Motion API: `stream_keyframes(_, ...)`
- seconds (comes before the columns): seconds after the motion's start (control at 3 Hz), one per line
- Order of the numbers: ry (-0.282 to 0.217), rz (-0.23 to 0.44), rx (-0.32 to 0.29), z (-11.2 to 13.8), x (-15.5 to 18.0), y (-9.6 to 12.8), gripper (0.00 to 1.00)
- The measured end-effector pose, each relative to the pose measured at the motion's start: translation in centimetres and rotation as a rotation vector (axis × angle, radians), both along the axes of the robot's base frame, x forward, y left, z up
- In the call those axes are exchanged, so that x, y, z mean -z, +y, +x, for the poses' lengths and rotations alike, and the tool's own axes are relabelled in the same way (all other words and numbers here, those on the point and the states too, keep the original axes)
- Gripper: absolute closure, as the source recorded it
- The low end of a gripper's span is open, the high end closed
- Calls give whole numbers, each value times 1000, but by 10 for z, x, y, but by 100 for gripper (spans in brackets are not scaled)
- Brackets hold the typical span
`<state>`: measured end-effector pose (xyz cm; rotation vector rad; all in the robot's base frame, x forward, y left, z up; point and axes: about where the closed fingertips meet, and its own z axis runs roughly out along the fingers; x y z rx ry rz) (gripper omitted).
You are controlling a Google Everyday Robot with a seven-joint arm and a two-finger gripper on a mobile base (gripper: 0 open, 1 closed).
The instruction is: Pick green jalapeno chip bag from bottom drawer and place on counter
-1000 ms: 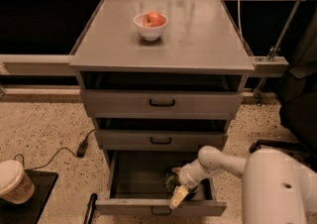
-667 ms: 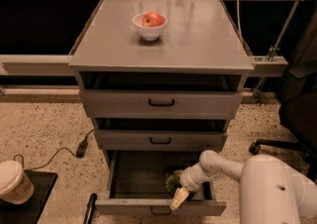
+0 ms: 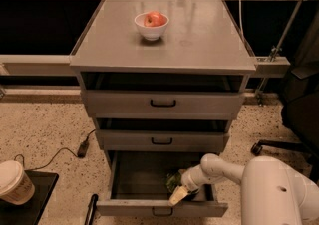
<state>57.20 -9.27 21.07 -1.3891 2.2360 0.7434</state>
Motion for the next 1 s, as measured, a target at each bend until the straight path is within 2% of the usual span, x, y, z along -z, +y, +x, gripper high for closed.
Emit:
stream_keyframes(0.33,0,0,0,0,0,0,0)
stream_keyframes(0.67,-1,-50,34,7,16,9,0)
stream_keyframes(1.0,-14,-133,170,28,42,16,0)
